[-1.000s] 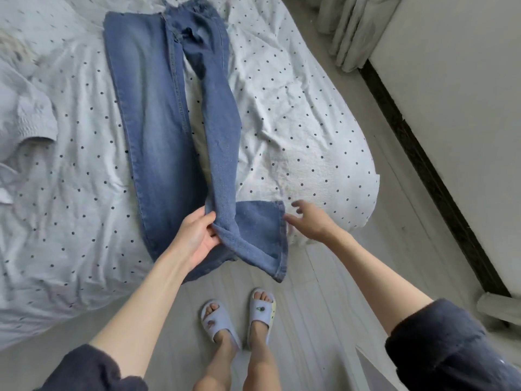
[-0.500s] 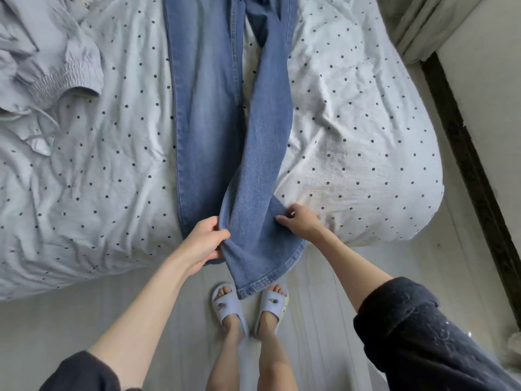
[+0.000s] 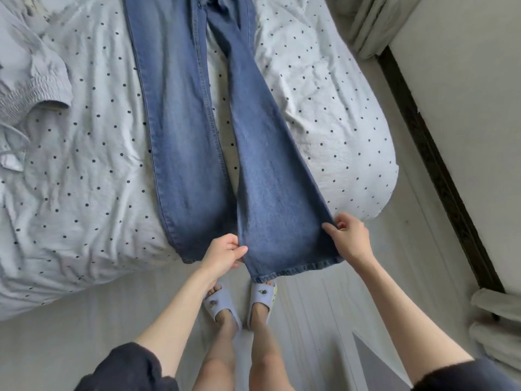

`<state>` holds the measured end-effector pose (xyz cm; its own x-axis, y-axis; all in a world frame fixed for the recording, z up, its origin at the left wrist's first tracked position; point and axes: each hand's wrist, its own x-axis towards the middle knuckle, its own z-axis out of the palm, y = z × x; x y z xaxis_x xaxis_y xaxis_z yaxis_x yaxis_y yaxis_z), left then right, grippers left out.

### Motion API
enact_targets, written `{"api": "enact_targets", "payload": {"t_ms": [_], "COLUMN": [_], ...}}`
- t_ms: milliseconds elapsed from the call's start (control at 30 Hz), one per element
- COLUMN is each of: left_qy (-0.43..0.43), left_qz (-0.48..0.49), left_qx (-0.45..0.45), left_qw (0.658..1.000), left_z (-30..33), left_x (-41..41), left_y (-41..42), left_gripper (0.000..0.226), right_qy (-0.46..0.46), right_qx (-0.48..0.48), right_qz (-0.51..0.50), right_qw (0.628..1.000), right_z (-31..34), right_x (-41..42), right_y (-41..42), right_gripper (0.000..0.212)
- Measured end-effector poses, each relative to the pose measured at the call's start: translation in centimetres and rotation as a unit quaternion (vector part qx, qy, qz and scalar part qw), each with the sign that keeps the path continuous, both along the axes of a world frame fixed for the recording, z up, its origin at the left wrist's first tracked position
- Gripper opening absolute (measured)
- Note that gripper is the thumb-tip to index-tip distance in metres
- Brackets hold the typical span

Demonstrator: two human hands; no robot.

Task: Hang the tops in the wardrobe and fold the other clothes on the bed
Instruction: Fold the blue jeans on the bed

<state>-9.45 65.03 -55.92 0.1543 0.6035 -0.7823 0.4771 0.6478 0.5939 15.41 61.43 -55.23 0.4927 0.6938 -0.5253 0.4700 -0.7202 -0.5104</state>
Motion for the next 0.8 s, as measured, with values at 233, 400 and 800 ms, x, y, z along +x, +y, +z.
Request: {"api": "enact_targets", "payload": {"t_ms": [233,400,800], "left_qy": [-0.043,0.06,0.064], "left_qz": [-0.029,0.06,0.012], "left_qx": [-0.009,0.037,0.162], "left_qw": [0.999,0.996,0.985], "left_z": [-0.7,-0.7,2.1], "left_x": [1.6,1.9,2.9], "left_y": [-0.7,0.4,5.3], "left_gripper": [0.018,0.023,0.01], "right_qy": [0.023,-0.059,0.106], "right_qx": [0.088,0.063,0.044], "right_qz": [-0.035,0.103,0.331], "right_qw": [0.995,0.991,0.937], "right_z": [0.9,1.5,1.8], "right_x": [2.6,0.2,-7.6], "right_y": [-1.1,-0.8,1.3], "right_gripper": [0.026,0.019,0.044]}}
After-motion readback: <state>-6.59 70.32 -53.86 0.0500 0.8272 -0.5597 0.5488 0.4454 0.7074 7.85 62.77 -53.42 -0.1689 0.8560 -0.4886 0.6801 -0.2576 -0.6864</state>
